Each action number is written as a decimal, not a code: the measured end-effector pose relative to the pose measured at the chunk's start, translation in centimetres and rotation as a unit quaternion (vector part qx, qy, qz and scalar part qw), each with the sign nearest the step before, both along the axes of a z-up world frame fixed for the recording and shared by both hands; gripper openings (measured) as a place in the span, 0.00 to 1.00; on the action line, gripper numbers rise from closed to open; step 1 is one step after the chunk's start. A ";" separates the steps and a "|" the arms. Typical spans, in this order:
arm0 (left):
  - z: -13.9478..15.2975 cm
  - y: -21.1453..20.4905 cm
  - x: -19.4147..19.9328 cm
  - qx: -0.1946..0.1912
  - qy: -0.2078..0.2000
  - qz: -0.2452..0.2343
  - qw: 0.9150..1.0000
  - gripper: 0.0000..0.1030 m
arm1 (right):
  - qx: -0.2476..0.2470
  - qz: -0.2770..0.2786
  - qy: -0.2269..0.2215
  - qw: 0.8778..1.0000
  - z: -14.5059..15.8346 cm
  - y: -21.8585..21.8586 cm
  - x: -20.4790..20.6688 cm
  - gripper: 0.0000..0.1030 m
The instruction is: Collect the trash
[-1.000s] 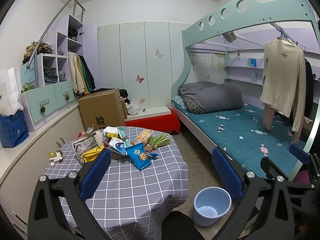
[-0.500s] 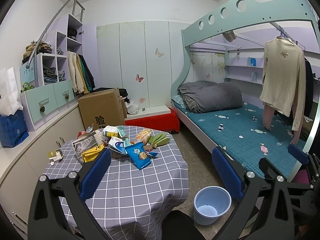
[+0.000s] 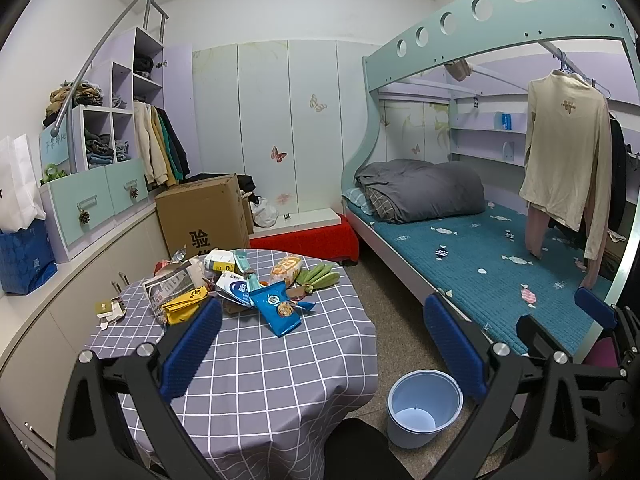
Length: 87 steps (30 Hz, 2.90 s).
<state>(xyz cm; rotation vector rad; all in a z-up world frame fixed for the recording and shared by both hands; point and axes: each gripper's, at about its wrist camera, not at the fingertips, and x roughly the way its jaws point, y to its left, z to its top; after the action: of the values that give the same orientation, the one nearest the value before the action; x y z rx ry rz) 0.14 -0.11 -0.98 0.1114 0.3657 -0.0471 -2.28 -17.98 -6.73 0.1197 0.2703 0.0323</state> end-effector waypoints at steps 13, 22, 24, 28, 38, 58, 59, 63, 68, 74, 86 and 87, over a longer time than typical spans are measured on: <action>0.0 0.0 0.0 0.000 -0.001 0.000 1.000 0.96 | 0.000 0.002 0.003 1.000 -0.4 0.4 0.1 0.94; 0.1 0.0 0.0 0.001 0.000 0.000 1.000 0.96 | 0.000 0.002 0.004 1.000 -0.5 0.5 0.0 0.94; -0.1 0.0 0.0 0.001 0.000 0.000 1.000 0.96 | 0.000 0.002 0.005 1.000 -0.6 0.8 0.0 0.94; 0.0 0.0 0.0 0.001 0.000 0.000 1.000 0.96 | 0.001 0.003 0.005 1.000 -0.6 0.7 0.1 0.94; -0.1 0.0 0.0 0.001 0.000 0.000 1.000 0.96 | 0.002 0.006 0.010 1.000 -0.8 1.0 0.2 0.94; -1.9 0.8 1.6 0.008 0.026 0.007 1.000 0.96 | 0.022 0.013 0.044 0.999 -1.8 0.5 2.3 0.94; -2.1 0.9 1.9 0.009 0.030 0.009 0.999 0.96 | 0.026 0.014 0.048 0.998 -2.0 0.4 2.6 0.94; -3.6 1.9 3.7 0.008 0.055 0.021 0.998 0.96 | 0.039 0.026 0.073 0.996 -3.2 0.5 4.8 0.94; -6.4 4.7 7.4 0.003 0.114 0.045 0.992 0.96 | 0.042 0.046 0.108 0.992 -5.1 1.6 8.4 0.94; -8.6 9.8 11.4 -0.048 0.167 0.074 0.982 0.96 | 0.053 0.069 0.137 0.987 -6.7 3.8 13.0 0.94; -9.1 14.1 17.4 -0.083 0.175 0.099 0.976 0.96 | 0.072 0.113 0.162 0.978 -7.7 8.2 21.7 0.94; -9.2 14.3 17.8 -0.082 0.174 0.102 0.976 0.96 | 0.067 0.119 0.160 0.978 -7.6 8.9 22.2 0.94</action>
<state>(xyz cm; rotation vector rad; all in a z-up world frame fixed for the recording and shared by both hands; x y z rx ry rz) 17.98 14.20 -10.19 -0.1013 0.7189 0.1084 19.91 -9.10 -14.31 0.2272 0.6047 0.2708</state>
